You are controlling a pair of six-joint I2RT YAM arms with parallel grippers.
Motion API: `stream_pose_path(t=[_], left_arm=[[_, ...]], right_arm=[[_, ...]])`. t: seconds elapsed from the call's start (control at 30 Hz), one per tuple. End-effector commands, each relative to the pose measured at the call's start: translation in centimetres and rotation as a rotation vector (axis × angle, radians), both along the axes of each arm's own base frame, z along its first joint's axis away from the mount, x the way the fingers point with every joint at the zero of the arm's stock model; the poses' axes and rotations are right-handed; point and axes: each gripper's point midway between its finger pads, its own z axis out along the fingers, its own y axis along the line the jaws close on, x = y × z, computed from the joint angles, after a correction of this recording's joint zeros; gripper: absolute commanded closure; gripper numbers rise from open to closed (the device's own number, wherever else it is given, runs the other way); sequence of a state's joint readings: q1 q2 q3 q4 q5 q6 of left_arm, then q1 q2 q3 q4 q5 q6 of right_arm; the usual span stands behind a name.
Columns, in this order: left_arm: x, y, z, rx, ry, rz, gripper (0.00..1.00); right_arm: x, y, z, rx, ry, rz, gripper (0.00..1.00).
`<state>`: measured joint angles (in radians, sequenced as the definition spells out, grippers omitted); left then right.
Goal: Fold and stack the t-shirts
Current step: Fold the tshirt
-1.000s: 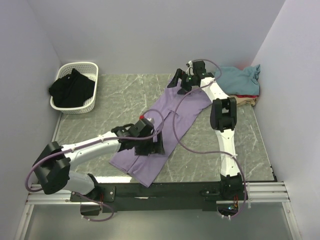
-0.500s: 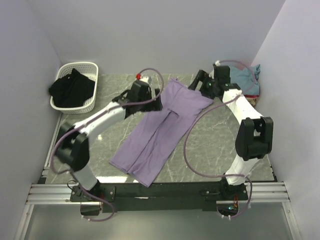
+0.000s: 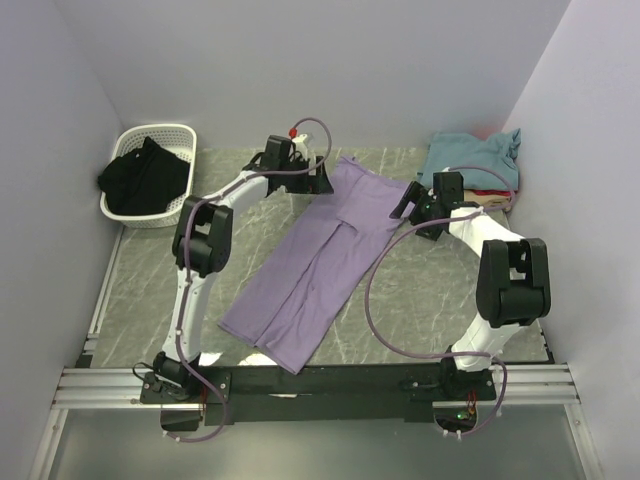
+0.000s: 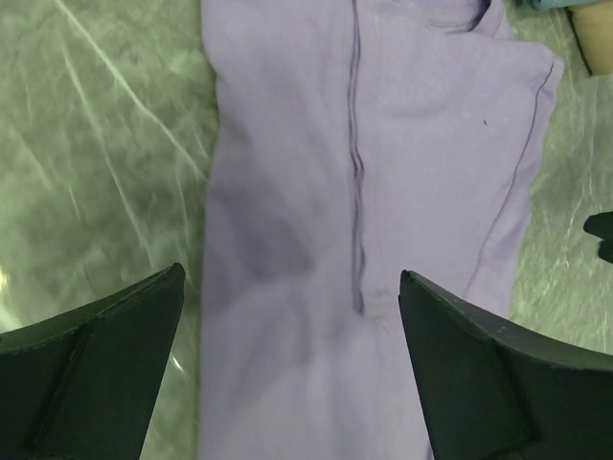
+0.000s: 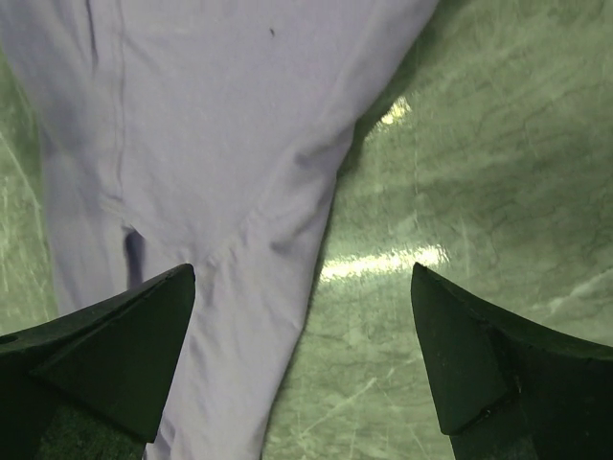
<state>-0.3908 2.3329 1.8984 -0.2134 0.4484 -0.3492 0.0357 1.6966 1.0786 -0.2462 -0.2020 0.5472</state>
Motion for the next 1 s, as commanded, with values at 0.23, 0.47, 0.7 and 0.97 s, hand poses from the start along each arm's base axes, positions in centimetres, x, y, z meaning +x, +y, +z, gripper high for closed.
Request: stream_pose_path(t=[0.23,0.47,0.7,0.97], left_arm=[[3.3,-2.6,-0.4,-0.18,-0.081,-0.23,0.01],[3.0,-3.3,-3.1,-0.191,-0.035,-0.266,0.01],[2.0,-5.8,-4.5,-0.253,0.008,-0.323,0.01],[2.2,-5.9,-4.9,-0.28,0.042,-0.281,0.64]], right_arm=[[1.5,0.5,-0.2,0.043,-0.046,0.013,0.0],[0.9,0.6,-1.7,0.059,-0.009,-0.001,0.0],[0.3,0.9,-2.3,0.066,0.009,0.012,0.0],[0.0,1.1,-1.9,0.076,0.006,0.023,0.0]])
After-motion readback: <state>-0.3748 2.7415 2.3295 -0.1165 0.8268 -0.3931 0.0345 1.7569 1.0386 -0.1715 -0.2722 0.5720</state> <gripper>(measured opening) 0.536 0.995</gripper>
